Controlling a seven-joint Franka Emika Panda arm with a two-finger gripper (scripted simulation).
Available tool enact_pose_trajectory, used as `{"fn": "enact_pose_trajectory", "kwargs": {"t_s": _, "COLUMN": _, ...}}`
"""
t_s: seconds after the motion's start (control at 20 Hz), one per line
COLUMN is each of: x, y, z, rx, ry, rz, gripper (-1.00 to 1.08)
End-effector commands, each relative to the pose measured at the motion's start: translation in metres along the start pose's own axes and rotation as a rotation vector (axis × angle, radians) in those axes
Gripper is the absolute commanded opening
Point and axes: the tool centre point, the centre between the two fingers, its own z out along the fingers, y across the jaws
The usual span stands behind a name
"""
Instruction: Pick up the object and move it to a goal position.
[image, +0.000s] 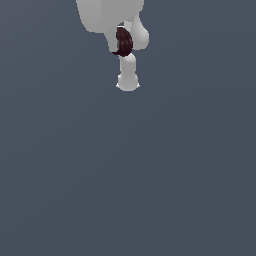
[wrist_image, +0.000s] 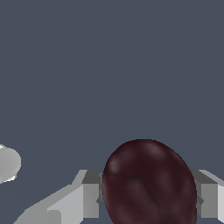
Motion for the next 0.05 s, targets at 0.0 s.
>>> {"fn": "enact_pose_trajectory", "kwargs": {"t_s": 0.0, "x": 0.0001, "y": -0.0002, "z": -0.0023, "rx": 0.000, "ry": 0.000, "rz": 0.000, "gripper": -1.00}}
